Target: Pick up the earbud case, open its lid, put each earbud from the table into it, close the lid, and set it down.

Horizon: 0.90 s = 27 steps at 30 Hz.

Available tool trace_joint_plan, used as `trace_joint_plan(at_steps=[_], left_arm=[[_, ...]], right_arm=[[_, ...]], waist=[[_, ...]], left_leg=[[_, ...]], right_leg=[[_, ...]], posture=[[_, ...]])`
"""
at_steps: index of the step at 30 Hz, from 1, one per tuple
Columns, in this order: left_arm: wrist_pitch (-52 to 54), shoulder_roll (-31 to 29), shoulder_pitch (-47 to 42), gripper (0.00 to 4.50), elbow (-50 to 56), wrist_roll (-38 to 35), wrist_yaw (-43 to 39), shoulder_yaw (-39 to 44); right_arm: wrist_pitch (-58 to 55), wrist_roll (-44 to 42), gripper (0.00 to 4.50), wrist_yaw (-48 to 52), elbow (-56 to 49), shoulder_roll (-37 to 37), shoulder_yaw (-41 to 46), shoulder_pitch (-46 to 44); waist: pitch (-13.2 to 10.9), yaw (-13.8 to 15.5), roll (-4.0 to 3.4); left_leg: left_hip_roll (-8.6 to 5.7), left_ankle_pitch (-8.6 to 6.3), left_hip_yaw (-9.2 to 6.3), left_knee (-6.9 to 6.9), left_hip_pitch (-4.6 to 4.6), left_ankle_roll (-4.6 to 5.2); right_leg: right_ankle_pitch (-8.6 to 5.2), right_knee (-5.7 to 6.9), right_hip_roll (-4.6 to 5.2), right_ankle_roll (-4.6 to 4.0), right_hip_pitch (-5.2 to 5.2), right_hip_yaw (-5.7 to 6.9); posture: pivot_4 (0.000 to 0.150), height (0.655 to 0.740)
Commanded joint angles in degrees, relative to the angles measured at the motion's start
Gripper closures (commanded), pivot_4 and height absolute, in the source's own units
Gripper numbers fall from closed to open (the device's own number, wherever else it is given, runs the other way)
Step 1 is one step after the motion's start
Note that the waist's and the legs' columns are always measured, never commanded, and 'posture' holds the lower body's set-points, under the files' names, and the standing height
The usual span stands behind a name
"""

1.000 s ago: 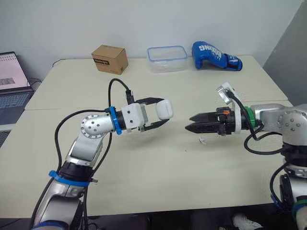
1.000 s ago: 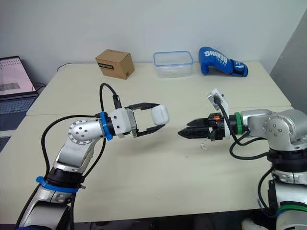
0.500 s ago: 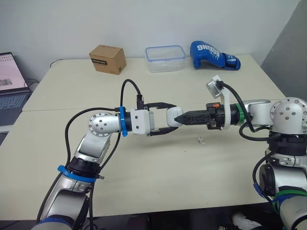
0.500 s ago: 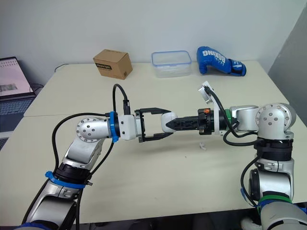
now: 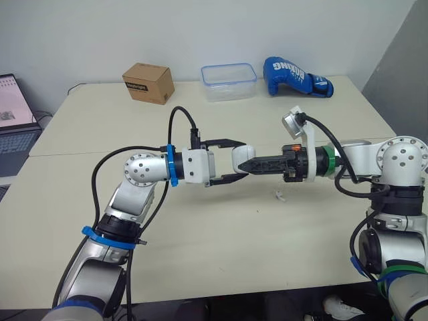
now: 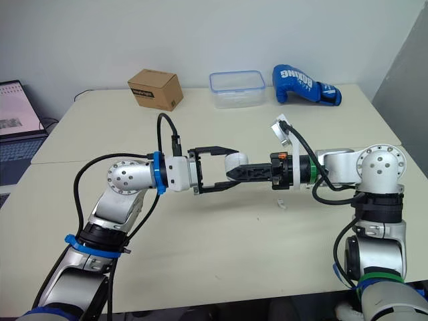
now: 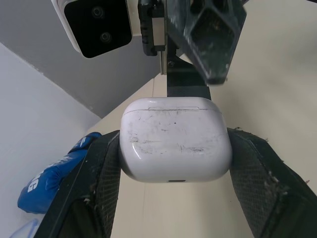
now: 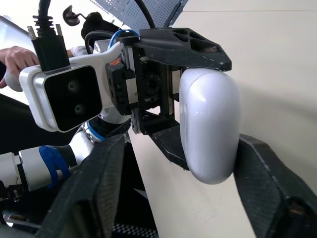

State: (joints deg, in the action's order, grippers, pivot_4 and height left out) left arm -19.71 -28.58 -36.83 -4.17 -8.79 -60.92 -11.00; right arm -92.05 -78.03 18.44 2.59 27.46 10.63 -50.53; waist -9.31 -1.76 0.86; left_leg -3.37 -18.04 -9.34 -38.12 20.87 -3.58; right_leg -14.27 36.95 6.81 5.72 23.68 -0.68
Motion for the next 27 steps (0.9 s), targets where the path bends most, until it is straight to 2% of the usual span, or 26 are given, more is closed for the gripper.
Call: trace_joint_plan(at_steps=[1, 13, 16, 21, 22, 27], left_arm=[[-1.2, 0.6, -1.6, 1.73, 0.8, -0.6, -0.2, 0.0], [-1.1, 1.1, -1.7, 1.73, 1.1, -0.4, 0.0, -0.1], [-1.0, 1.1, -1.7, 1.73, 1.2, -0.4, 0.0, -0.2], [-1.1, 0.7, -1.4, 1.73, 1.3, -0.4, -0.5, -0.3], [-1.2, 0.6, -1.3, 1.73, 1.3, -0.5, -0.6, -0.4], [-0.6, 0.3, -1.3, 1.73, 1.3, -0.7, -1.4, -0.6]], right_arm=[[-0.4, -3.9, 1.12, -2.1, -0.4, -0.2, 1.7, -0.6], [0.8, -10.1, 1.12, -7.7, 0.4, 0.0, 0.4, -0.3], [1.5, -11.5, 1.71, -8.7, 0.4, 0.2, 0.1, -0.2], [2.6, -13.7, 3.49, -10.2, 0.2, 0.7, -0.7, 0.0], [2.8, -13.9, 3.72, -10.3, 0.3, 0.8, -0.8, 0.0], [4.3, -16.0, 3.7, -11.5, -0.1, 1.6, -1.5, 0.7]], waist=[[0.0, 0.0, 0.0], [0.0, 0.0, 0.0], [0.0, 0.0, 0.0], [0.0, -0.1, -0.01], [0.0, -0.1, -0.01], [0.0, -0.1, -0.01]], left_leg=[[0.0, 0.0, 0.0, 0.0, 0.0, 0.0], [0.0, 0.0, 0.0, 0.0, 0.0, 0.0], [0.0, 0.0, 0.0, 0.0, 0.0, 0.0], [0.0, 0.0, 0.01, 0.0, 0.01, 0.0], [0.0, 0.0, 0.01, 0.0, 0.0, 0.0], [0.0, 0.0, 0.01, 0.0, 0.01, 0.01]], right_leg=[[0.0, 0.0, 0.0, 0.0, 0.0, 0.01], [0.0, 0.01, 0.0, 0.0, 0.0, 0.0], [0.0, 0.01, 0.0, 0.0, 0.0, 0.0], [0.0, 0.01, 0.0, 0.0, 0.01, -0.01], [0.0, 0.01, 0.0, 0.0, 0.01, -0.01], [0.0, 0.01, -0.01, 0.0, 0.01, -0.01]], posture=[[0.15, 0.7307], [0.15, 0.7307], [0.15, 0.7307], [0.15, 0.7307], [0.15, 0.7307], [0.15, 0.7307]])
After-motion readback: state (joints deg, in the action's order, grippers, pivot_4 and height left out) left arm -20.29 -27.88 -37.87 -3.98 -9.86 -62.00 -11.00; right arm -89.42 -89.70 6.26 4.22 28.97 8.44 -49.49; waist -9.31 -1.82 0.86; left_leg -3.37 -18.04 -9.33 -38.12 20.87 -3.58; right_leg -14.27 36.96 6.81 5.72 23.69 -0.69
